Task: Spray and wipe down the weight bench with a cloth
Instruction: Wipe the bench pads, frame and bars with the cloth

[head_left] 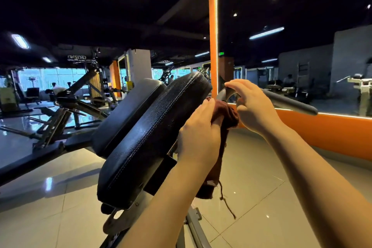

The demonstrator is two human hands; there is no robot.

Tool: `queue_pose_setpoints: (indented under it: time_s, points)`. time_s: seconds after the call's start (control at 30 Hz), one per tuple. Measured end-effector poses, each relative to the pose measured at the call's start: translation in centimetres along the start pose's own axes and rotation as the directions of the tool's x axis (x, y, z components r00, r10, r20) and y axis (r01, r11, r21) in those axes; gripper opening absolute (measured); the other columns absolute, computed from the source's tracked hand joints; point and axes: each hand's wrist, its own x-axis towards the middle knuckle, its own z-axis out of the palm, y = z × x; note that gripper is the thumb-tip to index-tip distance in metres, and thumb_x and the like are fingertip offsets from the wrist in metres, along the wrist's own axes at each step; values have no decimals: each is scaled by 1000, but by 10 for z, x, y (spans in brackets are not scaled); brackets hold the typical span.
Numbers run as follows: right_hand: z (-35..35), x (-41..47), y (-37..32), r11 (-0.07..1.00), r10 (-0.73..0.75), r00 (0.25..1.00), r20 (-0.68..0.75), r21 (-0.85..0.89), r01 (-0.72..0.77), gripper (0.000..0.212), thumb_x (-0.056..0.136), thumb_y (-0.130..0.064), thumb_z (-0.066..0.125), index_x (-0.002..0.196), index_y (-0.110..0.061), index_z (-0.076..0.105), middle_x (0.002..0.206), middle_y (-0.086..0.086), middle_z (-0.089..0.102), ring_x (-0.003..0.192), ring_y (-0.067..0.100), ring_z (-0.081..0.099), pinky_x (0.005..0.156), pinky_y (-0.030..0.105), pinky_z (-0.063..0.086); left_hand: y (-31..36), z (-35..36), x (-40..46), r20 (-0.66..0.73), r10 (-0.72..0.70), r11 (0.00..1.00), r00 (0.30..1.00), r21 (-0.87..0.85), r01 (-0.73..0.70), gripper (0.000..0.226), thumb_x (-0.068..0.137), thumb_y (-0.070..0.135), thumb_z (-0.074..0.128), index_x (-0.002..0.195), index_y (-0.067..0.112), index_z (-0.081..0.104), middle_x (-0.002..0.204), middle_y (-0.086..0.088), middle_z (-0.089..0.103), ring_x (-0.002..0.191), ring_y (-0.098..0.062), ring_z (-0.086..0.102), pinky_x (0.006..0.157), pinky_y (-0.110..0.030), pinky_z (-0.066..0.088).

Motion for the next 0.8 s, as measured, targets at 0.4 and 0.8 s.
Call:
queue_pose_setpoints:
  time_s: [0.4,0.8]
  points:
    - [-18,-65,-58,925,-236,971,35,314,214,35,95,-39,53,120,-59,39,121,-52,38,121,-24,33,97,9,31,-28,-57,-24,145,-110,804,983,-569,174,16,93,41,52,103,36,64,90,13,70,86,-2,66,74,-21,54]
    - [33,-50,-186,721,-147,979,139,693,10,19,92,-11,62,98,-26,53,83,1,60,69,21,68,61,33,56,-109,-163,-51,64,-192,660,979,-730,177,34,78,24,61,112,26,63,105,3,72,102,-12,67,83,-26,55]
